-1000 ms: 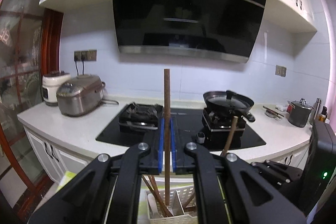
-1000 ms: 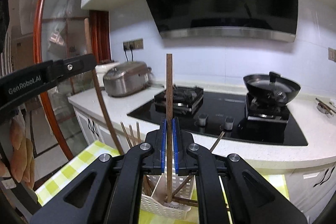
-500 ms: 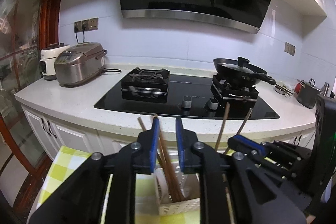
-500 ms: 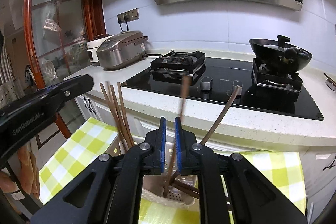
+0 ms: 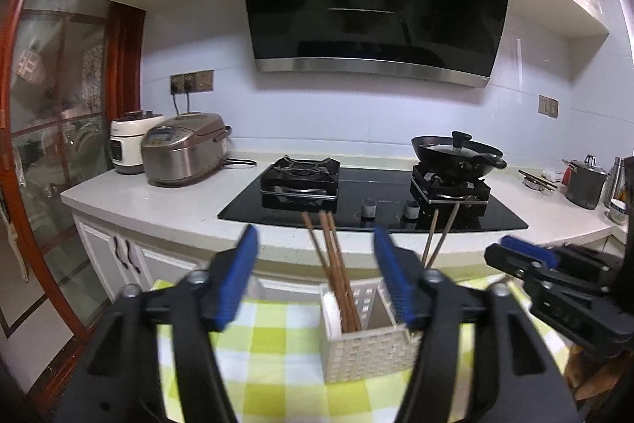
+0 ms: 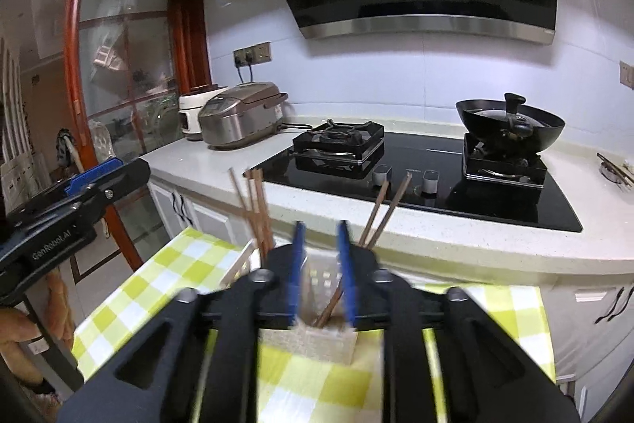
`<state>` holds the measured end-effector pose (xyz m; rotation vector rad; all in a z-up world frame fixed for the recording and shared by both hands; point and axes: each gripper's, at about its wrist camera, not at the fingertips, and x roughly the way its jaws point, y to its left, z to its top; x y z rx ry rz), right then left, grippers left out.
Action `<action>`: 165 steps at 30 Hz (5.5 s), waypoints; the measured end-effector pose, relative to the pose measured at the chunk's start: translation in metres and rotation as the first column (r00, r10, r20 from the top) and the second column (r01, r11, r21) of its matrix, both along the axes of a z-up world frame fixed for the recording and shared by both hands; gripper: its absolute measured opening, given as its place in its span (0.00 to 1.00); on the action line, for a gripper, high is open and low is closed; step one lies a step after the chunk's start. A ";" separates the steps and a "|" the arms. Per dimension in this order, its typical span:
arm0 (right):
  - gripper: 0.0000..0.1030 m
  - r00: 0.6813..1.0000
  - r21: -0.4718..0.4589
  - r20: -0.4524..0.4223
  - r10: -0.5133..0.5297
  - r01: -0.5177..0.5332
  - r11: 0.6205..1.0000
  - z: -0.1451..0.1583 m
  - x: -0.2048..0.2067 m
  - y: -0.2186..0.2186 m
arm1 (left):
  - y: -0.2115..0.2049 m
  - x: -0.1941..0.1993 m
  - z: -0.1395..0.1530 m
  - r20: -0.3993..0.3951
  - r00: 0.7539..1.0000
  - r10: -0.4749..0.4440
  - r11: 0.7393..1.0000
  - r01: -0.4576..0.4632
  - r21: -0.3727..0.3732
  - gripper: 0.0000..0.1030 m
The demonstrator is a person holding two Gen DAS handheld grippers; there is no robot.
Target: Organize utensils
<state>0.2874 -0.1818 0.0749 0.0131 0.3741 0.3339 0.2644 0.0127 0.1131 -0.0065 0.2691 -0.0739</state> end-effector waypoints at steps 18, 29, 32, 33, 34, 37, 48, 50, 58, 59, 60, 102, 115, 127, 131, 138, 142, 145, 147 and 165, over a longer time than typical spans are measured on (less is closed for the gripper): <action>0.76 1.000 0.029 0.010 0.015 -0.015 0.999 -0.064 -0.105 -0.015 | 0.004 -0.106 -0.081 0.022 1.000 0.021 1.000 -0.021 0.007 0.96; 0.82 1.000 0.023 0.003 0.010 -0.010 1.000 -0.068 -0.112 -0.021 | -0.008 -0.117 -0.085 0.008 1.000 -0.014 0.999 0.013 0.037 0.96; 0.82 1.000 0.029 -0.001 0.005 -0.004 1.000 -0.069 -0.112 -0.024 | -0.007 -0.117 -0.085 -0.002 1.000 -0.029 0.999 0.029 0.029 0.96; 0.82 1.000 0.030 -0.004 0.006 -0.006 1.000 -0.069 -0.111 -0.024 | -0.008 -0.117 -0.085 -0.003 0.999 -0.032 0.999 0.032 0.033 0.96; 0.82 1.000 0.029 -0.005 0.007 -0.007 1.000 -0.070 -0.111 -0.023 | -0.009 -0.118 -0.085 -0.003 0.999 -0.033 0.999 0.033 0.036 0.96; 0.82 1.000 0.025 -0.004 0.011 -0.011 1.000 -0.069 -0.111 -0.022 | -0.012 -0.120 -0.085 0.000 0.999 -0.039 0.998 0.039 0.042 0.96; 0.82 1.000 0.027 0.008 0.007 -0.007 1.000 -0.069 -0.114 -0.025 | -0.006 -0.124 -0.086 0.001 0.999 -0.044 0.999 0.044 0.028 0.96; 0.82 1.000 0.025 0.011 0.006 -0.006 1.000 -0.068 -0.115 -0.025 | -0.007 -0.123 -0.087 -0.001 0.999 -0.044 0.999 0.044 0.029 0.96; 0.82 1.000 0.018 0.014 0.005 -0.005 1.000 -0.068 -0.117 -0.024 | -0.005 -0.123 -0.089 -0.004 0.999 -0.052 0.998 0.052 0.022 0.96; 0.82 1.000 0.019 0.014 0.006 -0.006 1.000 -0.067 -0.117 -0.024 | -0.004 -0.122 -0.089 -0.006 0.998 -0.055 0.998 0.055 0.020 0.96; 0.82 1.000 0.018 0.016 0.008 -0.008 1.000 -0.067 -0.117 -0.024 | -0.004 -0.122 -0.090 -0.007 0.998 -0.059 0.998 0.059 0.017 0.96; 0.82 1.000 0.006 0.029 0.010 -0.011 1.000 -0.068 -0.120 -0.020 | -0.005 -0.121 -0.092 -0.022 0.990 -0.142 0.989 0.141 -0.033 0.96; 0.82 1.000 0.006 0.029 0.012 -0.012 1.000 -0.068 -0.120 -0.021 | -0.005 -0.123 -0.093 -0.017 0.993 -0.118 0.993 0.118 -0.022 0.96; 0.82 1.000 0.005 0.027 0.010 -0.010 1.000 -0.070 -0.121 -0.020 | -0.007 -0.124 -0.093 -0.017 0.992 -0.122 0.992 0.122 -0.017 0.96; 0.82 1.000 0.006 0.027 0.010 -0.010 1.000 -0.070 -0.121 -0.020 | -0.006 -0.125 -0.093 -0.015 0.992 -0.124 0.992 0.123 -0.024 0.96; 0.82 1.000 0.007 0.028 0.010 -0.010 1.000 -0.071 -0.121 -0.020 | -0.009 -0.127 -0.093 -0.013 0.992 -0.129 0.992 0.128 -0.018 0.96; 0.82 1.000 0.006 0.028 0.010 -0.010 1.000 -0.071 -0.121 -0.020 | -0.009 -0.127 -0.092 -0.015 0.991 -0.130 0.991 0.130 -0.017 0.96; 0.82 1.000 0.007 0.027 0.010 -0.010 1.000 -0.071 -0.121 -0.020 | -0.009 -0.126 -0.093 -0.019 0.991 -0.136 0.991 0.135 -0.019 0.96; 0.83 1.000 0.007 0.027 0.011 -0.011 1.000 -0.071 -0.121 -0.020 | -0.009 -0.126 -0.092 -0.019 0.991 -0.130 0.991 0.130 -0.021 0.96; 0.82 1.000 0.007 0.019 0.011 -0.011 1.000 -0.077 -0.122 -0.020 | -0.006 -0.123 -0.094 -0.023 0.991 -0.135 0.990 0.134 -0.043 0.96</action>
